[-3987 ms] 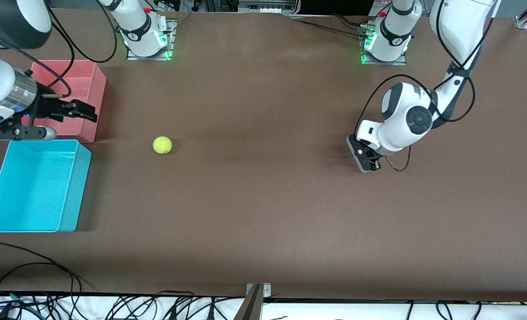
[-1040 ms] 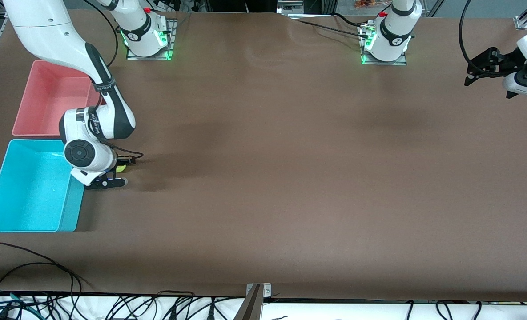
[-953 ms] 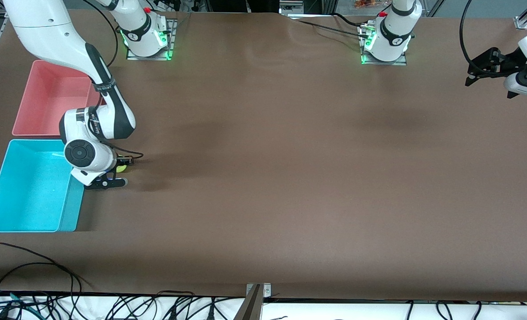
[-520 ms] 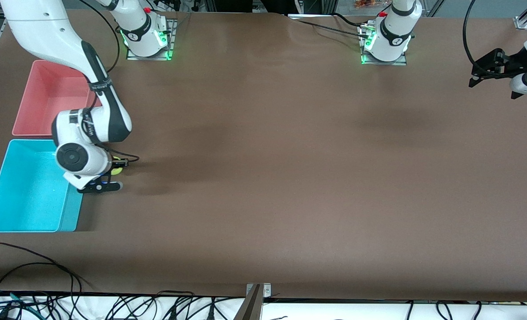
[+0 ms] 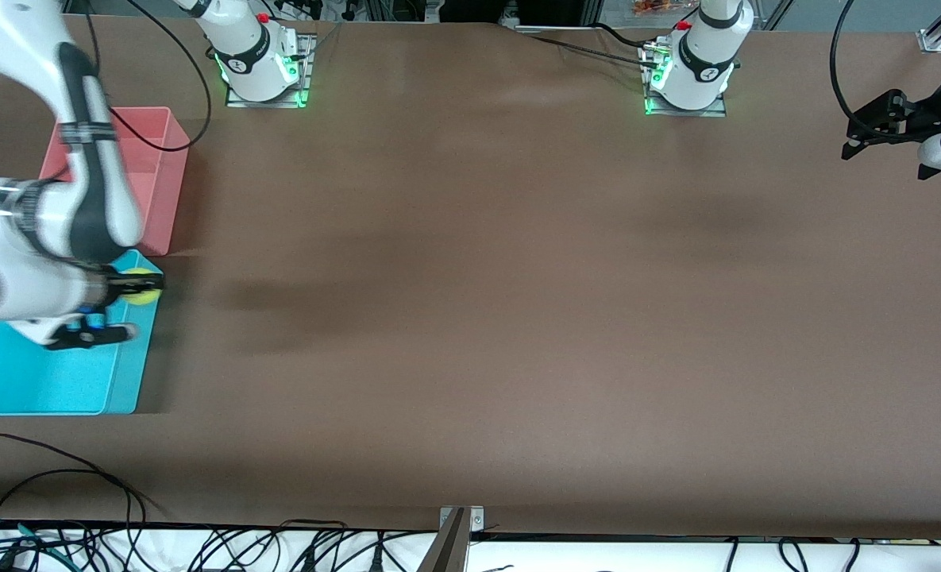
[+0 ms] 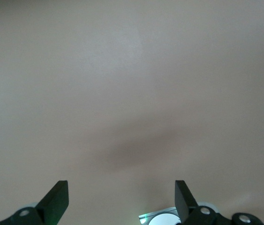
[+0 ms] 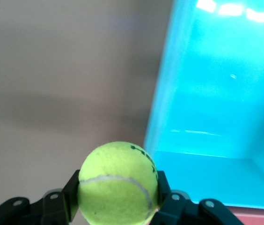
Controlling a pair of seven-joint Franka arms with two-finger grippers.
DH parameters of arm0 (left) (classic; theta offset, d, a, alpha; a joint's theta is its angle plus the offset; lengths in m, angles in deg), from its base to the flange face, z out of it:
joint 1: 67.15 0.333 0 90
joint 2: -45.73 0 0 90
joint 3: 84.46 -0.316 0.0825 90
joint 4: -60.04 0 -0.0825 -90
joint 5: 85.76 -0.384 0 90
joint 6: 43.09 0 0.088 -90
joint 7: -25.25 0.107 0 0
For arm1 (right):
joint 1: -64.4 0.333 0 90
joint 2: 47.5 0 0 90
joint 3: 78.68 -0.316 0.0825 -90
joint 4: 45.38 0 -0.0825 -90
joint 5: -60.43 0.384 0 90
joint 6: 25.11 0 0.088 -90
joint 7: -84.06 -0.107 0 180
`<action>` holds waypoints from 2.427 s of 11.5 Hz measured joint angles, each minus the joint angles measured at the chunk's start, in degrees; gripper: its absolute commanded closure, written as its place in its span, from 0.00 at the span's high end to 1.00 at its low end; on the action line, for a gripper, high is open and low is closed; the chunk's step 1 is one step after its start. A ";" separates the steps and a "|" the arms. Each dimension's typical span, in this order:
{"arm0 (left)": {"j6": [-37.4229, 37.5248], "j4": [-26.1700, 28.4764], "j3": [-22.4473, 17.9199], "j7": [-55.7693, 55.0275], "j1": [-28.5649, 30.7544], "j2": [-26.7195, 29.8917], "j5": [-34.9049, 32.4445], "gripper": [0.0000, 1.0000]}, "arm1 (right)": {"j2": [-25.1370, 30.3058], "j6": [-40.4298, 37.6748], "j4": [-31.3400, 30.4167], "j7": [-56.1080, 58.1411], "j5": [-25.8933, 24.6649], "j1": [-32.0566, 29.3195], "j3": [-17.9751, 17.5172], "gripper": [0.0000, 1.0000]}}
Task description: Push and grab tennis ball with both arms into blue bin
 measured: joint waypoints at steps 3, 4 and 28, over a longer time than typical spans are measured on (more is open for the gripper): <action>0.00 0.00 0.00 -0.03 0.00 -0.01 0.00 1.00 | -0.63 0.01 -0.01 9.40 2.12 -8.04 0.22 0.43; 0.00 0.00 0.00 -0.05 0.00 0.00 0.00 1.00 | -1.02 0.02 -0.03 10.36 2.26 -8.85 0.19 0.43; 0.00 -0.05 -0.02 -6.92 0.01 -0.01 0.00 1.00 | -6.12 -11.74 17.96 10.59 5.51 -10.27 -0.96 1.00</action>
